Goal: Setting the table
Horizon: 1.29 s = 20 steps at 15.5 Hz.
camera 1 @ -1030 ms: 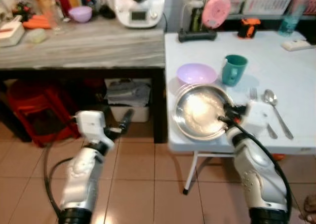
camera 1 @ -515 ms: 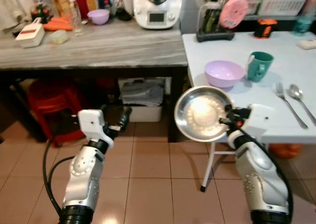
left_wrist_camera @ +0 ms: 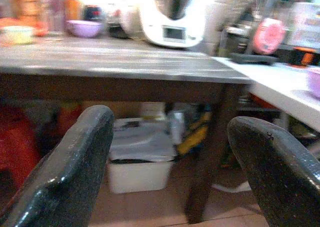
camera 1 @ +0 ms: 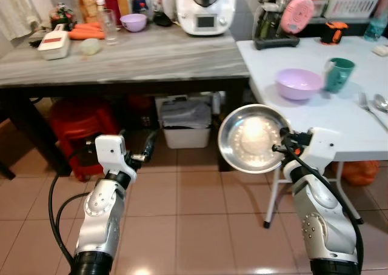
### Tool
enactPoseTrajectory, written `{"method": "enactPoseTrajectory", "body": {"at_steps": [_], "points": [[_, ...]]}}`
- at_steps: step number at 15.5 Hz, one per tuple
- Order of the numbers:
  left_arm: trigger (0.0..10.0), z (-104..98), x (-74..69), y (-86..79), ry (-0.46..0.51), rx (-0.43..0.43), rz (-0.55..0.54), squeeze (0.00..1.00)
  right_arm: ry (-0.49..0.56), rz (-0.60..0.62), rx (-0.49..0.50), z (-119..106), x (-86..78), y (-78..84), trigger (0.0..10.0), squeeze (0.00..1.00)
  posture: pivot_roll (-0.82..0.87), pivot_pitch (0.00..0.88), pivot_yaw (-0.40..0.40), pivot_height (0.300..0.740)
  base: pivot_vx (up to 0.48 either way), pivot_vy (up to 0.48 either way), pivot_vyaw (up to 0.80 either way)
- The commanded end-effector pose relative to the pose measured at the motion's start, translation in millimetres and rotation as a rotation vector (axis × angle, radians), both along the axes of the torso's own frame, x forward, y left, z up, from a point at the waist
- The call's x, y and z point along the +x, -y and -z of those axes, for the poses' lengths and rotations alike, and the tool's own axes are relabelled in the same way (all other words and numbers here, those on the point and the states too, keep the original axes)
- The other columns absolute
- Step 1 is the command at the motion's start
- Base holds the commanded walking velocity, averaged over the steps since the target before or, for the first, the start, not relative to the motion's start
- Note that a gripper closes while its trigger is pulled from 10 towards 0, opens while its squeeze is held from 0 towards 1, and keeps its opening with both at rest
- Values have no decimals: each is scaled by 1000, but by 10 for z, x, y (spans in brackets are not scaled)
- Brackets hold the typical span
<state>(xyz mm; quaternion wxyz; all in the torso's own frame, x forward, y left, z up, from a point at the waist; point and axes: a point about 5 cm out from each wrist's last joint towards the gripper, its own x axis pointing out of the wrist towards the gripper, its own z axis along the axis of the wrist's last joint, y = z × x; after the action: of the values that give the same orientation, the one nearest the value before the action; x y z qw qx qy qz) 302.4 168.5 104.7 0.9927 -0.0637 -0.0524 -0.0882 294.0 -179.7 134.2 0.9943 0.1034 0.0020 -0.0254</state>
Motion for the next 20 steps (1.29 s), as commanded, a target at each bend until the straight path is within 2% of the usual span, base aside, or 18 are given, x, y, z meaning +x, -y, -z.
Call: {"method": "enactPoseTrajectory", "body": {"at_steps": [1,3,8,20], "points": [[10000,-9,3,-110,7,23,-48,0,44,-33,2,-102,25,-100,10000,0,-50,19,18,740,0,0,0],[10000,-23,3,-120,16,49,-50,0,47,-30,2,-106,27,-87,10000,0,-55,23,18,740,0,0,0],[10000,-19,-6,-173,22,60,-80,0,54,-32,2,-122,17,-86,10000,0,-58,23,18,740,0,0,761],[10000,-17,-11,-143,26,52,-65,0,57,-40,16,-130,32,-95,10000,0,-52,17,13,740,328,0,0]]}}
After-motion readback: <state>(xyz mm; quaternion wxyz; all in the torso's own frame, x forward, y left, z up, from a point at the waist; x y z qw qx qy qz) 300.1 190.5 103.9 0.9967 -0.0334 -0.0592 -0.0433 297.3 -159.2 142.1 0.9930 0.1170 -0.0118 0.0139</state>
